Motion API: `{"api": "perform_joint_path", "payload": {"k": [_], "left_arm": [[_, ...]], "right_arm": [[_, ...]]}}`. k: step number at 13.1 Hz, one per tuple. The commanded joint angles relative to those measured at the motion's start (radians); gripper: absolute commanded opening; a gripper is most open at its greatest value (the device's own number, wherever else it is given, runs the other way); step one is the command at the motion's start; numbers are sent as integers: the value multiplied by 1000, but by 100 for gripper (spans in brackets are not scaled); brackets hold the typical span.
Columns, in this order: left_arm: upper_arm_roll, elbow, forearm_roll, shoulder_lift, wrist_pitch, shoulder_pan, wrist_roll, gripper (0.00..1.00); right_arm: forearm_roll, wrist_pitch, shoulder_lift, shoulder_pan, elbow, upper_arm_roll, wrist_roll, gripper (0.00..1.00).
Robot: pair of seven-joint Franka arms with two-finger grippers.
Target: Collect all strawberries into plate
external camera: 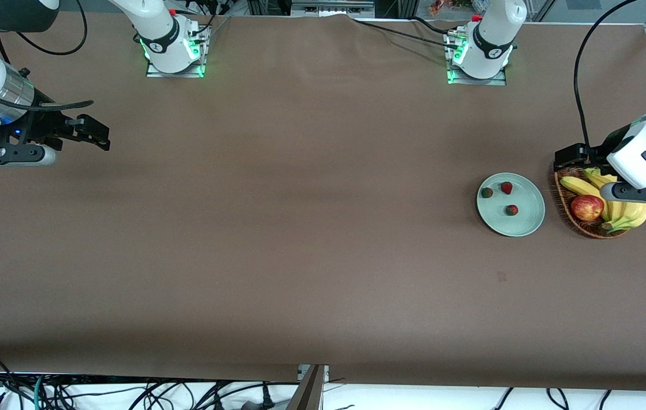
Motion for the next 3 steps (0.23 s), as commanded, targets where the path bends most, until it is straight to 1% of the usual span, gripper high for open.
{"api": "perform_joint_path", "payload": {"k": [1,3], "left_arm": [[-10,21,21,-2,-21,6,18,100],[-10,20,21,-2,-21,6,16,100]], "right_arm": [[-3,-2,6,-10,19,4,-6,100],[-3,-2,8,-9,19,4,-12,100]]}}
